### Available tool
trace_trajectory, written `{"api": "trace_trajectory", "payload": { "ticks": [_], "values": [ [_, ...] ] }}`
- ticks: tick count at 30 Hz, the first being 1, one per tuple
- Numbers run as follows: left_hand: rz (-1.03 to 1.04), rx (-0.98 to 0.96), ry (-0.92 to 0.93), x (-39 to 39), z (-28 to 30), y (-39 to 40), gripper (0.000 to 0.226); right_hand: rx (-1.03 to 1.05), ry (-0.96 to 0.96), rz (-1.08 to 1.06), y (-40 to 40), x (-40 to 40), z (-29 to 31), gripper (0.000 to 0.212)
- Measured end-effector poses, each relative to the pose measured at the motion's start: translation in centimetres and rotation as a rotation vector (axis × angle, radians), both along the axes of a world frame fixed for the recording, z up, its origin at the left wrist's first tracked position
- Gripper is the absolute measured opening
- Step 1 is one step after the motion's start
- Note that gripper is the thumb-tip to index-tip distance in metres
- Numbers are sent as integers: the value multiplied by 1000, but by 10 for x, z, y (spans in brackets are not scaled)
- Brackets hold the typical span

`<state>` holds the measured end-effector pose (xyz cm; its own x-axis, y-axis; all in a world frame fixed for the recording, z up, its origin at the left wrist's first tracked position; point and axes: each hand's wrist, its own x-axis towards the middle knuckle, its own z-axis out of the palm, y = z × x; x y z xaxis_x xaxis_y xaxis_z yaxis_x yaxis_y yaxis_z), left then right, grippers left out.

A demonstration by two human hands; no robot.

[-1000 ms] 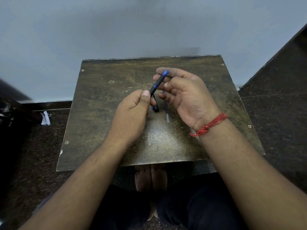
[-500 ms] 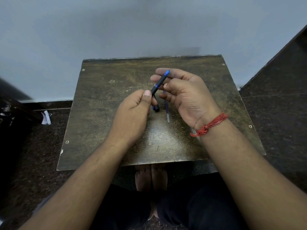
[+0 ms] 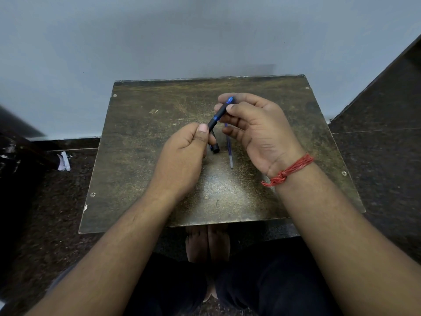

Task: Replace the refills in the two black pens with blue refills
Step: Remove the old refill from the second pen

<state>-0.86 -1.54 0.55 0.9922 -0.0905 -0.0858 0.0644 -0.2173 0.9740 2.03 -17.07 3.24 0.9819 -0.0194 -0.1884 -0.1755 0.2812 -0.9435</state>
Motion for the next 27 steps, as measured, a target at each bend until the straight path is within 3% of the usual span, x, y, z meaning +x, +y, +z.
{"api": "trace_trajectory", "payload": {
  "ticks": [5, 10, 13, 27],
  "values": [
    [-4, -5, -1, 0, 0, 0, 38, 60, 3, 32, 0, -1, 3, 33],
    [2, -11, -2, 0, -1, -1, 37, -13, 27, 1, 1, -1, -1, 5],
    [-1, -2, -3, 1, -2, -1, 37, -43, 21, -12, 2, 0, -3, 5],
    [-6, 19, -3, 0, -1, 0, 39, 236, -30, -222, -18, 9, -2, 14]
  ]
}}
